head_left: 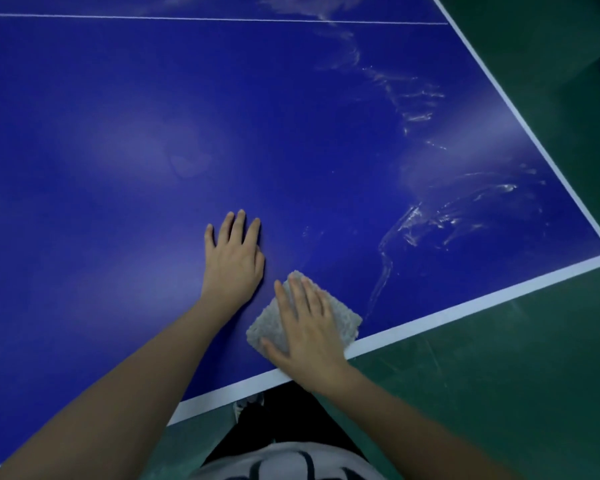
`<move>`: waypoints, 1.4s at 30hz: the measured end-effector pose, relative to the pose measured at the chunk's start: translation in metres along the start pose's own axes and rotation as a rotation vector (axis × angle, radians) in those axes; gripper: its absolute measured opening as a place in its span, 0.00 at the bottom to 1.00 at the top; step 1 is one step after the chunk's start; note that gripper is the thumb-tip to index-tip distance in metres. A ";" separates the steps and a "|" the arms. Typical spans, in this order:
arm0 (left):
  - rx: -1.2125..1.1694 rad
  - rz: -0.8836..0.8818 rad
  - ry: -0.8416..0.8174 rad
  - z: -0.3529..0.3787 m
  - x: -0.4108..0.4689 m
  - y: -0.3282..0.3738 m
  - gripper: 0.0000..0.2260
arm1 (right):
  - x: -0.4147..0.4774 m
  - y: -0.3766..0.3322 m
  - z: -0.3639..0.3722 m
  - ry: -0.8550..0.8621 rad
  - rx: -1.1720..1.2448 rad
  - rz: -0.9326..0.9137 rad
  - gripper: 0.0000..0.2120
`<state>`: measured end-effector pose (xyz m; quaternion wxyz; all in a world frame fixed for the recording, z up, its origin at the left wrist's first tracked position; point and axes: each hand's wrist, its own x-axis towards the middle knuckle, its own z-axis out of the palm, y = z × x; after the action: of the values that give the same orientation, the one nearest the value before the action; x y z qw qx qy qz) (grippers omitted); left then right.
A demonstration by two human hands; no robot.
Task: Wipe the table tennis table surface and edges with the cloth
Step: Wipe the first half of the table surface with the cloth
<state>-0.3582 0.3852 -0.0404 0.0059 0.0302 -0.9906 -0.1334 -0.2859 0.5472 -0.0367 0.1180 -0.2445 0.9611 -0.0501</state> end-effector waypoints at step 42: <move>0.004 -0.013 -0.062 0.000 0.003 -0.004 0.23 | 0.066 0.052 -0.026 0.015 -0.009 -0.129 0.38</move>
<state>-0.3613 0.3816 -0.0414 -0.0257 0.0325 -0.9903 -0.1324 -0.3730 0.5621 -0.0331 0.1063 -0.3063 0.9444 -0.0552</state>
